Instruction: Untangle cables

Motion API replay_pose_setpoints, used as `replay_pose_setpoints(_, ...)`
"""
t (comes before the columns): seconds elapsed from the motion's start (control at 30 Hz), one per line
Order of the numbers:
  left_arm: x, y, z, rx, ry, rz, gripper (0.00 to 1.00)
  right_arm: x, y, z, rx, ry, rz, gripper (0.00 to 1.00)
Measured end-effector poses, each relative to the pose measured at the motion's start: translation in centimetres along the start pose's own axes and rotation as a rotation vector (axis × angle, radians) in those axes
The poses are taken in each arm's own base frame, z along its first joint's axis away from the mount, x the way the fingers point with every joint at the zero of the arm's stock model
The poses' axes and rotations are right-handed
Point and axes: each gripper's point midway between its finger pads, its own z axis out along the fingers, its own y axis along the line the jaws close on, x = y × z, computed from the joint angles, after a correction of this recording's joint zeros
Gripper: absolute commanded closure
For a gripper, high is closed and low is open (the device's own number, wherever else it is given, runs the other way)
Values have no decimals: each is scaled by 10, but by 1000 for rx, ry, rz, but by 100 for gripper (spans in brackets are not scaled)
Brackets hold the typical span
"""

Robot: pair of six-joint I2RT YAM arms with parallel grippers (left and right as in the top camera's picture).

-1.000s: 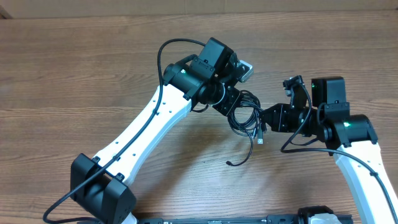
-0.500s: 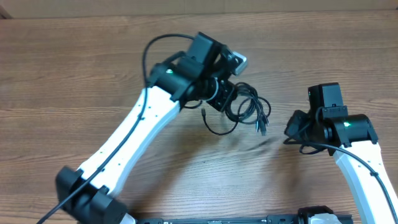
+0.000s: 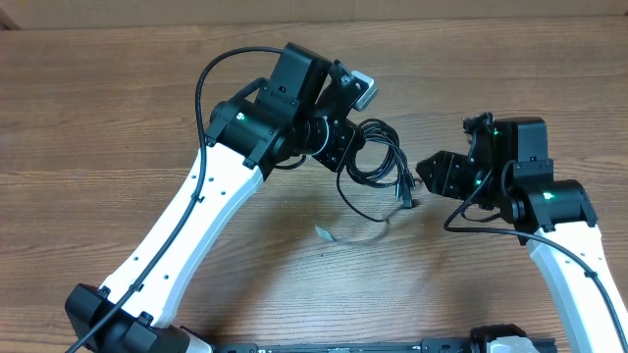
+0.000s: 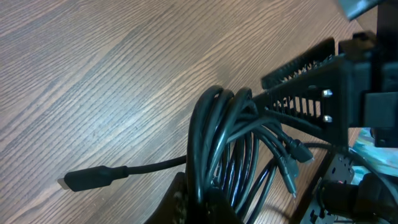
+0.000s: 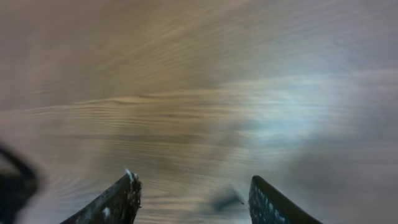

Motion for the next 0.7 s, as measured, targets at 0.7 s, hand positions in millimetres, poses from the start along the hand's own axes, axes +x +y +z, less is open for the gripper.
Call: replay_pose_setpoints(0.7, 4, 23, 0, -154, 13, -37, 96, 1, 51, -8, -295, 17, -128, 44)
